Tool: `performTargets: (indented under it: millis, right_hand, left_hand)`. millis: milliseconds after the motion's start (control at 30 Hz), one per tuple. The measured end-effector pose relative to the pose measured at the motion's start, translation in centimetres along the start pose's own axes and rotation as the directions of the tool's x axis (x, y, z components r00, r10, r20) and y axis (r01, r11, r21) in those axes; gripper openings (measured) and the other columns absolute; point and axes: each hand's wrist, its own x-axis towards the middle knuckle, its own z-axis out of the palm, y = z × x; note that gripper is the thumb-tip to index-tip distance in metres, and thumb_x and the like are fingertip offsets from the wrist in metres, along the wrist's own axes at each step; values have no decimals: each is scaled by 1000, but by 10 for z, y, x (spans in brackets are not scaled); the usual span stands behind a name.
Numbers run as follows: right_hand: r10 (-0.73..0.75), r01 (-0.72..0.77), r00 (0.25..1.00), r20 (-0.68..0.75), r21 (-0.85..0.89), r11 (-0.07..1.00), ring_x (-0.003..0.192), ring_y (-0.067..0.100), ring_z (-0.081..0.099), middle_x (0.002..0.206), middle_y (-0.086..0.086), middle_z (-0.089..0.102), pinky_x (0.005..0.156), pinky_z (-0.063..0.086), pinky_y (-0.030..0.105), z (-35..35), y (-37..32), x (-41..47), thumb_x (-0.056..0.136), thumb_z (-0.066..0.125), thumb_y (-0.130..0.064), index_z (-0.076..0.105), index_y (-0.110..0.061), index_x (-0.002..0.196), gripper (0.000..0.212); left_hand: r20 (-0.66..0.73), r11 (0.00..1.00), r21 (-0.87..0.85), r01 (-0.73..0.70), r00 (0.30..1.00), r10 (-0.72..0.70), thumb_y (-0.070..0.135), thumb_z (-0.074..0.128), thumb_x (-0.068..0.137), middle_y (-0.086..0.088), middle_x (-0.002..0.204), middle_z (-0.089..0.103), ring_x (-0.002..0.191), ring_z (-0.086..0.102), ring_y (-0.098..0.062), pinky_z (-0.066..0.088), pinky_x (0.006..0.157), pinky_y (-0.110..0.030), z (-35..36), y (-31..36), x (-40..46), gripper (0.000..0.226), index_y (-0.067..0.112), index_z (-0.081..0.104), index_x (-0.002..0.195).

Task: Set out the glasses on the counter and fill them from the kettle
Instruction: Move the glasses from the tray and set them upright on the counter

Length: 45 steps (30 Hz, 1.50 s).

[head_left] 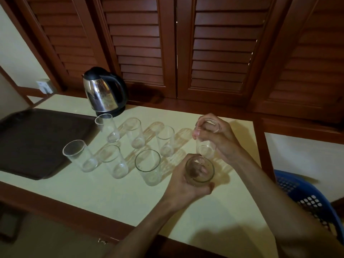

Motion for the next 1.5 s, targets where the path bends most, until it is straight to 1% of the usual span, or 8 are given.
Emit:
performTargets:
  millis: [233,367,467,667,1033,1167,1367,1500]
  right_hand:
    - [9,-8,1000,8,-9,1000,84,19,58,84,4,63,79,48,26,-7,22,0,76,84,-9,62,-6,93,29]
    - [27,-27,1000,5,-21,999,81,17,58,82,3,63,77,49,27,-7,35,0,77,87,-7,63,-6,95,30]
    - [43,-43,999,-1,-23,999,78,16,58,80,3,64,74,49,27,-6,43,-1,76,88,-7,64,-7,96,32]
    - [25,-26,999,-25,-27,999,76,14,61,78,-3,66,73,50,26,-5,49,1,73,89,-4,63,-3,98,36]
    - [44,-46,998,-38,-68,997,92,20,63,91,0,67,87,46,42,-4,64,0,64,94,-31,65,-15,94,44]
    - [49,-48,999,8,-127,991,95,16,65,93,-6,68,92,47,37,-8,65,0,70,92,-25,65,-17,96,38]
    - [48,-44,998,43,-97,994,91,15,62,91,2,64,84,49,28,-12,66,-1,74,89,-11,65,-13,97,34]
    - [56,-54,998,24,-83,995,88,17,61,91,7,63,79,53,25,-11,68,-2,75,88,-7,64,-4,102,36]
  left_hand:
    - [-10,1000,13,16,1000,-16,-17,82,71,5,89,64,81,63,-4,51,76,-17,-3,-8,-2,45,5,61,103]
    - [-20,1000,25,-1,1000,1,-14,84,71,-7,92,66,85,65,-9,53,78,-20,-4,-12,-3,45,3,62,106]
    - [-9,1000,22,11,1000,-11,-10,87,72,-1,92,67,87,66,-13,54,80,-24,-6,-14,-2,45,4,61,106]
    - [-3,999,-12,32,999,-32,-4,90,72,-23,98,68,96,67,-44,54,88,-55,-6,-20,0,40,0,63,101]
    - [-1,999,-6,31,1000,-31,-7,89,71,-19,95,68,88,67,-29,55,84,-48,-5,-23,1,38,1,63,97]
    - [-13,999,11,31,999,-31,-5,89,71,-19,97,69,93,68,-41,55,85,-55,-4,-22,1,37,3,64,98]
    - [-10,999,35,27,1000,-27,-8,88,72,-5,91,70,90,70,-35,57,84,-49,-4,-21,0,38,15,65,93]
    - [-1,999,30,13,1000,-13,-9,87,71,-21,95,69,92,68,-45,56,85,-54,-5,-22,0,36,2,62,95]
